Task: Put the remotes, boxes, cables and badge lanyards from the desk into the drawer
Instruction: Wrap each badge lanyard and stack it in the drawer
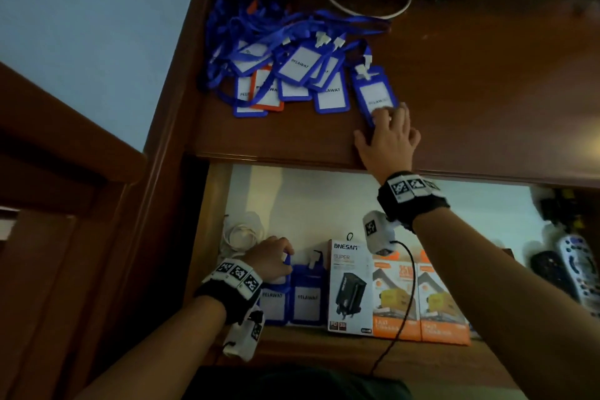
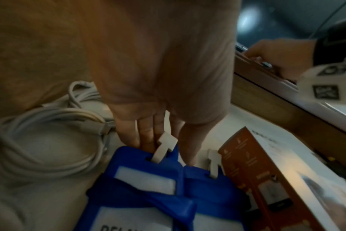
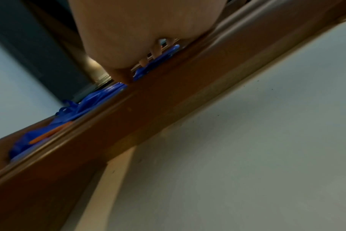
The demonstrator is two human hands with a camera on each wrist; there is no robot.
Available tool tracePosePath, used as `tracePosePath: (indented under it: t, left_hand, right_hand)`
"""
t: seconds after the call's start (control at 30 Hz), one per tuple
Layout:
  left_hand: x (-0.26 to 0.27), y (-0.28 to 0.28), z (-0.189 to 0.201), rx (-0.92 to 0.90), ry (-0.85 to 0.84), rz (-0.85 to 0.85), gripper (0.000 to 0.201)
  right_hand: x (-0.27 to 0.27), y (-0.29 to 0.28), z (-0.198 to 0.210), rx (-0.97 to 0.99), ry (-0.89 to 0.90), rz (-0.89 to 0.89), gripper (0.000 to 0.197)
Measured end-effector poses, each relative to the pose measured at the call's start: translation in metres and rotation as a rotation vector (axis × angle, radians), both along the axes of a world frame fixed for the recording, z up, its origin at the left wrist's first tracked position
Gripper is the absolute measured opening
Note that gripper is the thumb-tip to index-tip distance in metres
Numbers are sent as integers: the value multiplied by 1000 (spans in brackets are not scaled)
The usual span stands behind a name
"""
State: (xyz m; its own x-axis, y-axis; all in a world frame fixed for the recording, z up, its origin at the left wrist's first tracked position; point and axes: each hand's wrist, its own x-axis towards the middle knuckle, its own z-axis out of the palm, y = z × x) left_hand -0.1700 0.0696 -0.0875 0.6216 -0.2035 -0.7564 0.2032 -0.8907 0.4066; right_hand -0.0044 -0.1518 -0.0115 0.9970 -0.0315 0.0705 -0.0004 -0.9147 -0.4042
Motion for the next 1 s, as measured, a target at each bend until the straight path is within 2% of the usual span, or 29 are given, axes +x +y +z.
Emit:
tracePosePath:
  t: [0.17, 0.3, 0.47, 0.57, 0.67, 0.77, 0.9, 1.0]
  left_hand:
    - [1, -3, -1, -40, -71, 193, 37]
    - [5, -8, 10, -49, -175, 305, 31]
    - [9, -17, 32, -211, -331, 430, 15]
    - [13, -25, 51, -309, -358, 498, 11]
    - [16, -34, 72, -413, -366, 543, 10]
    - [19, -43, 91, -551, -311, 588, 11]
    - [25, -59, 124, -838, -178, 673, 22]
    - [32, -69, 142, -951, -196, 713, 15]
  right_hand:
    - [-22, -11, -4, 13, -75, -45, 34]
    - [-26, -17, 8, 45, -58, -73, 28]
    - [-40, -16, 25, 72, 57, -165, 63]
    - [-59, -16, 31, -23, 182, -169, 83]
    - [-82, -12, 35, 21, 222, -170, 97]
    - [-106, -7, 41, 129, 182, -145, 99]
    - [-135, 2, 54, 278, 113, -46, 93]
    - [-152, 8, 62, 318, 62, 50, 87]
